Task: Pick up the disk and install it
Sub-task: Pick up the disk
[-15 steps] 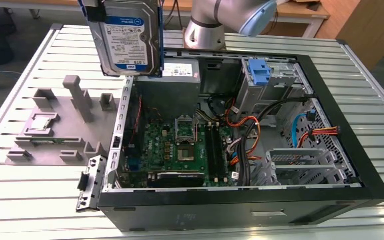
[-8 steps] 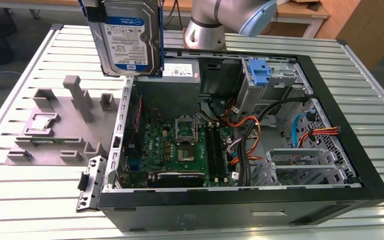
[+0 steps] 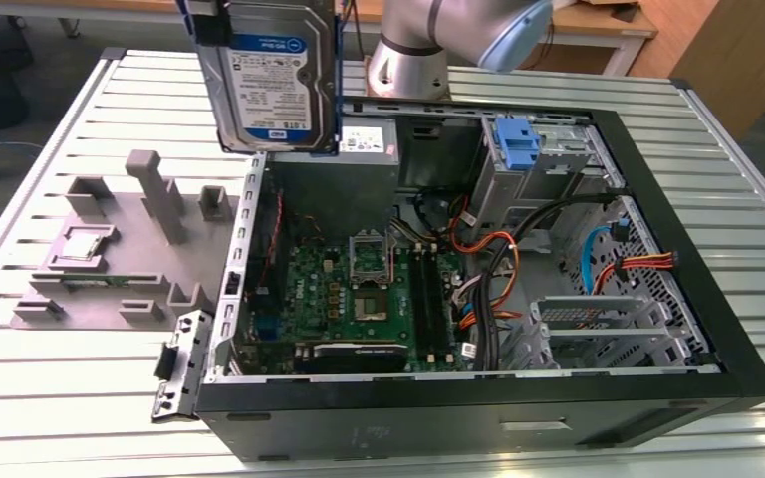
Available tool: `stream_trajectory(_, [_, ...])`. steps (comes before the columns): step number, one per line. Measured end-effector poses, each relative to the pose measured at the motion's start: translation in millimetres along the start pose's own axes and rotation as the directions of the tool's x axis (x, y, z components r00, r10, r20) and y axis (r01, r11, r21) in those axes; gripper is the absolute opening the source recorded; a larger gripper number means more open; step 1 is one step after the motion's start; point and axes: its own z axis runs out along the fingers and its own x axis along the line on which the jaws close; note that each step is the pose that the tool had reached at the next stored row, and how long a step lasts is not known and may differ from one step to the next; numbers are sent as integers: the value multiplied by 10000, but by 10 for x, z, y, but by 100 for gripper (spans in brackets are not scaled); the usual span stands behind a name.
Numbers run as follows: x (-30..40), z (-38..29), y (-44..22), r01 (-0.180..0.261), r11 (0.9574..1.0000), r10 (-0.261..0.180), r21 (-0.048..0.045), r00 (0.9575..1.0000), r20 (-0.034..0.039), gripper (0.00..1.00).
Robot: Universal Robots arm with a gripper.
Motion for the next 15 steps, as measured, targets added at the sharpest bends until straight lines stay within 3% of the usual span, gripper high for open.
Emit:
stream_trajectory(8, [-6,-1,-183,-2,10000,2,0,10000,0,37])
stream_trajectory(11, [7,6,-197,-4,10000,4,-1,10000,-3,37])
stream_trajectory(15, [87,19,-202,-5,10000,5,0,10000,-9,37])
